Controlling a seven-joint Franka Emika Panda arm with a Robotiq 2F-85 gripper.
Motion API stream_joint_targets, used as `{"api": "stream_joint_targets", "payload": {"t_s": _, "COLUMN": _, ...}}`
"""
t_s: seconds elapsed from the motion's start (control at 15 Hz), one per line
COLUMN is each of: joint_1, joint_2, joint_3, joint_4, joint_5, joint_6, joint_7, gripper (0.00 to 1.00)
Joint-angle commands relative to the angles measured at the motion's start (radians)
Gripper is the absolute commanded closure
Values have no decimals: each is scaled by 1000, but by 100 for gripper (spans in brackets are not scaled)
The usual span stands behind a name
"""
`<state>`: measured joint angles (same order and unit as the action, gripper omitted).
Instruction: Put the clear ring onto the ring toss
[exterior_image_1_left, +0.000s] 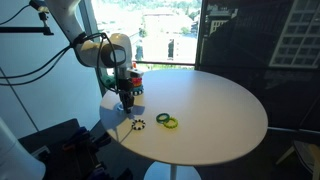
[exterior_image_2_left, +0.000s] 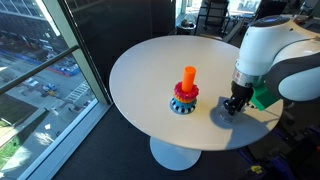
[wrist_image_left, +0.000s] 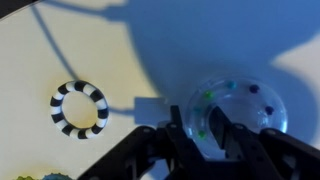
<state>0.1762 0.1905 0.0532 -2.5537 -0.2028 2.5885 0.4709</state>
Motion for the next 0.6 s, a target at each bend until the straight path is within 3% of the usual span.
{"api": "stream_joint_targets", "payload": {"t_s": 0.0, "joint_1": 16, "joint_2": 8, "joint_3": -13, "joint_4": 15, "joint_5": -14, "joint_6": -1, "joint_7": 31, "gripper": 94}}
{"api": "stream_joint_targets", "payload": {"t_s": 0.53, "joint_1": 1, "joint_2": -98, "joint_3": -1, "joint_4": 15, "joint_5": 38, "joint_6": -84, "joint_7": 10, "gripper": 91}}
